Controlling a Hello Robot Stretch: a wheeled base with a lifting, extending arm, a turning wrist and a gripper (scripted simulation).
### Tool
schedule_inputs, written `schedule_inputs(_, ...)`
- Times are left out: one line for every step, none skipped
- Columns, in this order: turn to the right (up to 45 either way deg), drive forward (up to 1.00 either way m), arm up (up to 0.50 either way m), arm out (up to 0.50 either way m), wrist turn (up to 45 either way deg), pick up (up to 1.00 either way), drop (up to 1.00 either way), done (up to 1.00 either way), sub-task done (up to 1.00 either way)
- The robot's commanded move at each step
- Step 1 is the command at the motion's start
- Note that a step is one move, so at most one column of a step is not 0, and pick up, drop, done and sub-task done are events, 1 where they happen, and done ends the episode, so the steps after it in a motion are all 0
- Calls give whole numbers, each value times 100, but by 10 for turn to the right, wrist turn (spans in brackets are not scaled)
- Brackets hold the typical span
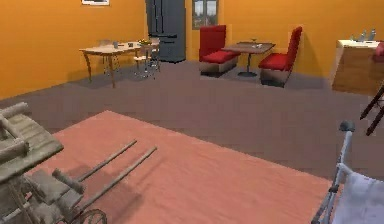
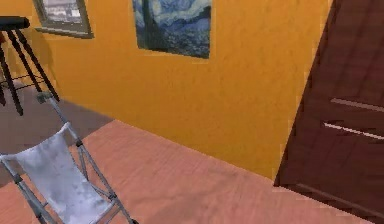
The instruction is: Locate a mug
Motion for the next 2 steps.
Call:
schedule_inputs(0,65,0,0,0,0,0,0,0)
schedule_inputs(30,0,0,0,0,0,0,0,0)
